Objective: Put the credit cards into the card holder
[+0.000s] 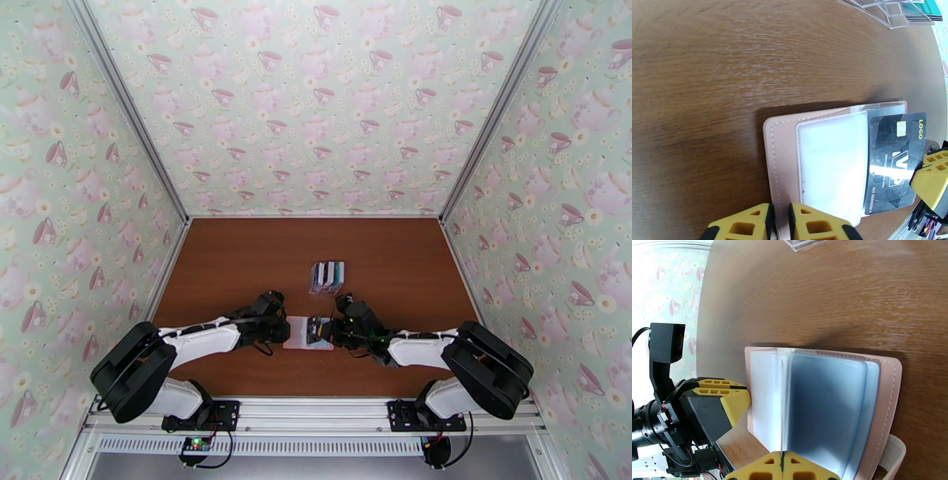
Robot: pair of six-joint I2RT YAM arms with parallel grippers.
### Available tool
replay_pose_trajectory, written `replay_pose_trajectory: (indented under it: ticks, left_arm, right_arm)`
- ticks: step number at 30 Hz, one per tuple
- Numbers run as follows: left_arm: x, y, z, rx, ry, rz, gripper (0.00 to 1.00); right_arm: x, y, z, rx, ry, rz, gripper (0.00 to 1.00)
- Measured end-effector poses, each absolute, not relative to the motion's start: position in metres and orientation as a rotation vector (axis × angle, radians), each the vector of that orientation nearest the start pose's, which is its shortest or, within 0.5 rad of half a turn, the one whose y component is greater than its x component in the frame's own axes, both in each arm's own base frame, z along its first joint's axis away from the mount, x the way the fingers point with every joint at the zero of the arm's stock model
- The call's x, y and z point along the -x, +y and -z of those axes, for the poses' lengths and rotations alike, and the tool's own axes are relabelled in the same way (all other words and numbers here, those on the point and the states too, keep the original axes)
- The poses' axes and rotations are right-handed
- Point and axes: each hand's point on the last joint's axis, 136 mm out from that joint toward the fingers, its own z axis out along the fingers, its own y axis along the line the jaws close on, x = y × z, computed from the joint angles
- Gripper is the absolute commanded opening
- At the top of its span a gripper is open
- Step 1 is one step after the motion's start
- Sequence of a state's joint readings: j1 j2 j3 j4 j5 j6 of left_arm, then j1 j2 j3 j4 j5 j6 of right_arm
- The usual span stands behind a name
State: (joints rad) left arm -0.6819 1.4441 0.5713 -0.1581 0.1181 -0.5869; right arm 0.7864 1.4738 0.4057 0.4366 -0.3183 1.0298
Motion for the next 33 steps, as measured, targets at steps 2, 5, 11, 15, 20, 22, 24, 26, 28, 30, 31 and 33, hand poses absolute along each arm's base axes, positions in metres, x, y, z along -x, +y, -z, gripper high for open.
replay_pose_trajectory:
  ticks: [2,5,11,15,20,22,24,26,28,30,31,33]
  left_arm:
    - [-0.2324,-0.2148,-0.0166,-0.172,2.708,0.579,0.22]
    - [-0.2325,-0.2148,-0.0165,-0.163,2.705,0.584,0.21]
    - [-0.2322,-0.2146,-0.0163,-0.151,2.694,0.596,0.21]
    - [-0.2323,-0.2145,-0.0165,-0.138,2.688,0.604,0.21]
    - [-0.2325,-0.2146,-0.0162,-0.126,2.685,0.611,0.21]
    - [-0.2325,-0.2146,-0.0163,-0.122,2.685,0.612,0.21]
    - [-0.2326,-0.2147,-0.0164,-0.119,2.685,0.613,0.21]
    - [-0.2327,-0.2147,-0.0163,-0.118,2.684,0.614,0.21]
    - [-0.2326,-0.2146,-0.0162,-0.117,2.682,0.616,0.21]
    - [-0.2327,-0.2148,-0.0163,-0.117,2.680,0.618,0.21]
    - [-0.2327,-0.2148,-0.0163,-0.117,2.679,0.619,0.21]
    - [-0.2327,-0.2148,-0.0163,-0.115,2.677,0.621,0.21]
  right_arm:
    - [-0.2143,0.2910,-0.0494,-0.108,2.515,-1.257,0.00]
    - [-0.2150,0.2916,-0.0483,-0.112,2.511,-1.263,0.00]
    - [-0.2139,0.2907,-0.0463,-0.117,2.511,-1.267,0.00]
    - [-0.2145,0.2915,-0.0481,-0.115,2.499,-1.276,0.00]
    - [-0.2150,0.2930,-0.0466,-0.121,2.498,-1.288,0.00]
    - [-0.2149,0.2933,-0.0456,-0.127,2.501,-1.291,0.00]
    - [-0.2155,0.2941,-0.0461,-0.129,2.496,-1.296,0.00]
    - [-0.2157,0.2947,-0.0460,-0.128,2.494,-1.300,0.00]
    - [-0.2160,0.2952,-0.0459,-0.130,2.493,-1.304,0.00]
    - [-0.2167,0.2961,-0.0462,-0.132,2.488,-1.310,0.00]
    - [-0.2168,0.2963,-0.0459,-0.131,2.487,-1.311,0.00]
    - [-0.2165,0.2968,-0.0456,-0.130,2.489,-1.315,0.00]
